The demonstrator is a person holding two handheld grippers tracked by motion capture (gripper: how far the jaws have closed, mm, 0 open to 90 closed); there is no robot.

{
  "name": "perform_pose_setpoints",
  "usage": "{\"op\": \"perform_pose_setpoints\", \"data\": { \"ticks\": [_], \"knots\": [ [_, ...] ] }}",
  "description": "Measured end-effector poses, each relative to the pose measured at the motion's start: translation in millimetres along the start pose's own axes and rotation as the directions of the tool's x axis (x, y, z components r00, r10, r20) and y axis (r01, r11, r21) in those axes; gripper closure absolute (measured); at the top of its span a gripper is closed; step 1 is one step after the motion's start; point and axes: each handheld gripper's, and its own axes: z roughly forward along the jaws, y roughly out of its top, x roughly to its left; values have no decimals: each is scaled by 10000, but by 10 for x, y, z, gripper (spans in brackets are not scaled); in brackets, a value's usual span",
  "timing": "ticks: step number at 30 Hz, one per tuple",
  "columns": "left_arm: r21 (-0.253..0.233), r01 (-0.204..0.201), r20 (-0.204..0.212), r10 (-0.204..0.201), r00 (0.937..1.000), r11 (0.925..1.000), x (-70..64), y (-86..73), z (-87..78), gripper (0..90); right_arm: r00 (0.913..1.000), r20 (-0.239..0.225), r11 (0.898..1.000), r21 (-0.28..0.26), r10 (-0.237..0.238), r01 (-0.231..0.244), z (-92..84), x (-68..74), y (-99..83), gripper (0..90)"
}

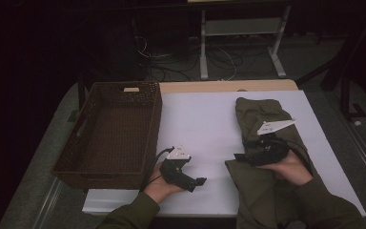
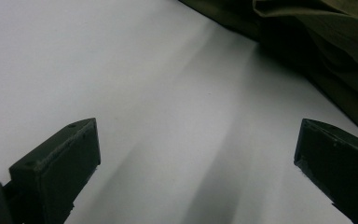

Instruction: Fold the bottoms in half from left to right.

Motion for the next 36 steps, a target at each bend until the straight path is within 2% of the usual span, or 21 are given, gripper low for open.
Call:
{"op": "perform_pose_setpoints", "data": {
  "ticks": [1,8,17,18,22,23,30,33,34,35,36],
  "knots": [
    [-4,21,0,-21,10000,10000,0,-1,1,0,9999,-132,9999,98,-105,106,41,52,17,324],
    [-12,23,19,-23,10000,10000,-1,1,5,0,9989,-384,9990,371,-251,266,185,178,64,299],
    [-46,34,-7,-34,10000,10000,6,0,-9,0,9970,-313,9919,1029,-710,739,359,298,74,281],
    [-32,28,-9,-28,10000,10000,4,0,-4,0,9963,-265,9884,1262,-822,849,390,311,58,281],
    [-22,31,-5,-31,10000,10000,-1,0,-2,0,9954,-201,9824,1606,-932,952,420,314,39,293],
    [-35,43,-7,-43,10000,10000,1,-1,-3,0,9950,-178,9786,1797,-983,999,434,310,26,324],
    [-47,35,-18,-35,10000,10000,1,0,-10,0,9938,104,9706,2163,-1105,1056,445,303,3,512],
    [-18,17,-13,-17,10000,10000,0,0,-6,0,9920,238,9665,2293,-1236,1149,444,291,-6,622],
    [-18,17,-13,-17,10000,10000,0,0,-6,0,9920,238,9665,2293,-1236,1149,444,291,-6,622],
    [-22,19,-19,-19,10000,10000,3,-1,-7,0,9924,181,9653,2351,-1216,1140,440,276,-9,688],
    [-22,19,-19,-19,10000,10000,3,-1,-7,0,9923,176,9646,2375,-1223,1147,439,273,-10,718]
  ]
}}
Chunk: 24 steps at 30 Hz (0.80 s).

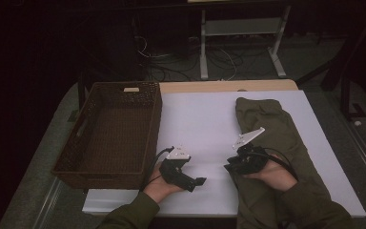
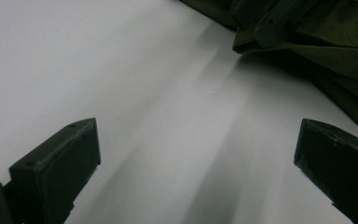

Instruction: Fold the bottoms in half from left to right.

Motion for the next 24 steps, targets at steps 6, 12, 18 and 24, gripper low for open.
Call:
{"op": "perform_pose_setpoints", "data": {
  "ticks": [6,12,18,24],
  "knots": [
    [1,-3,-4,3,10000,10000,2,1,-3,0,9999,-44,9999,40,-133,133,-8,-18,-7,886],
    [8,-6,-13,6,10000,10000,0,0,0,0,10000,-62,9999,-146,-45,44,-53,-59,-21,836],
    [-1,-2,-10,2,10000,10000,1,1,-5,0,9999,-137,9989,-462,91,-97,-112,-104,-17,531],
    [-5,-9,-1,9,10000,10000,1,4,-2,0,9993,-287,9997,98,-243,246,-26,-82,-115,414]
  ]
}}
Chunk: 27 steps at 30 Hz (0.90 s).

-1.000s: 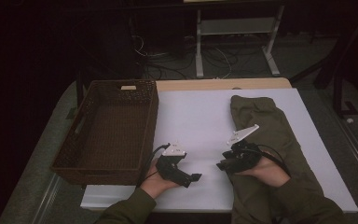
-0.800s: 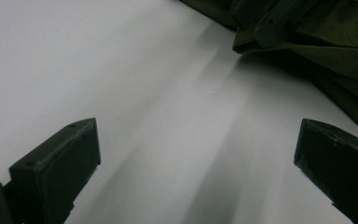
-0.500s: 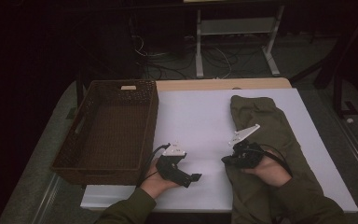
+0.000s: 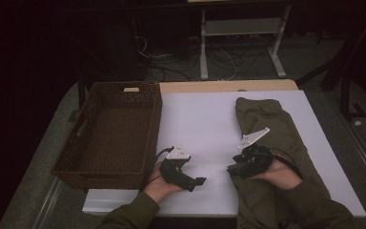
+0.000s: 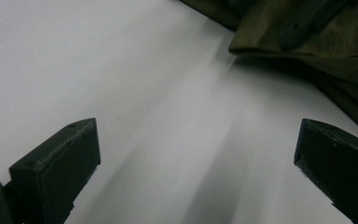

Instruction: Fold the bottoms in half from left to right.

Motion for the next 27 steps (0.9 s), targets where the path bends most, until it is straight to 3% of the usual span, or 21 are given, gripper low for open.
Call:
{"op": "perform_pose_setpoints", "data": {
  "ticks": [5,10,12,13,14,16,17,19,27],
  "knots": [
    [-7,4,-28,-4,10000,10000,0,-2,-11,0,9990,306,9970,709,-321,298,138,-9,-103,397],
    [5,-5,-19,5,10000,10000,0,-1,-7,0,9970,510,9943,931,-574,524,197,2,-149,414],
    [34,-22,-14,22,10000,10000,-3,-2,2,0,9957,626,9942,866,-689,633,193,6,-147,509],
    [34,-22,-14,22,10000,10000,-3,-2,2,0,9957,626,9942,866,-689,633,193,6,-147,509],
    [52,-26,-16,26,10000,10000,-4,-1,5,0,9956,544,9944,779,-760,716,190,11,-148,614],
    [51,-28,-15,28,10000,10000,-4,-1,5,0,9956,495,9942,765,-801,762,190,14,-148,644],
    [56,-27,-13,27,10000,10000,-4,0,7,0,9958,380,9941,721,-833,805,192,16,-145,719],
    [77,-31,3,31,10000,10000,-6,-1,13,0,9963,254,9943,706,-820,800,194,14,-145,768],
    [14,-7,-11,7,10000,10000,5,-1,-3,0,9956,125,9942,544,-932,924,162,12,-133,829]
  ]
}}
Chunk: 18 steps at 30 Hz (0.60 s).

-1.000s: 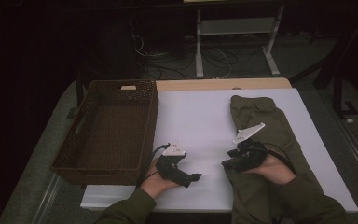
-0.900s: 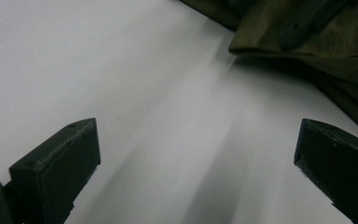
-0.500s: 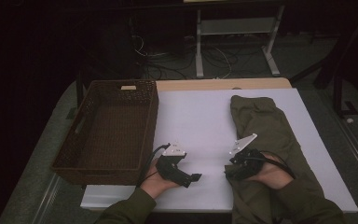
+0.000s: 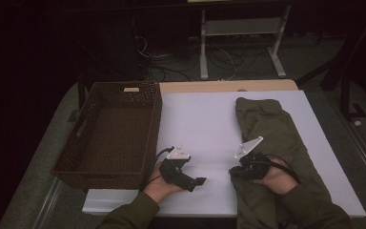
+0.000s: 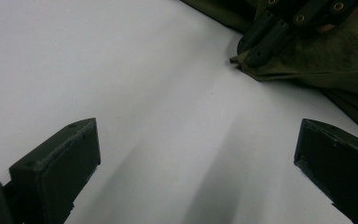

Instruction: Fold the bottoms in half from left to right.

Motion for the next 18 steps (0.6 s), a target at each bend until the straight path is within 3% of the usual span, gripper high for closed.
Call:
{"op": "perform_pose_setpoints", "data": {
  "ticks": [7,10,18],
  "knots": [
    [-10,11,-2,-11,10000,10000,-4,1,-4,0,9993,-35,9957,-848,367,-369,-226,-22,9,828],
    [-16,46,-6,-46,10000,10000,6,-1,-2,0,9986,174,9896,-1357,502,-474,-402,-54,-11,828],
    [-55,70,-23,-70,10000,10000,4,0,-2,0,9955,418,9806,-1811,846,-757,-600,-114,-139,828]
  ]
}}
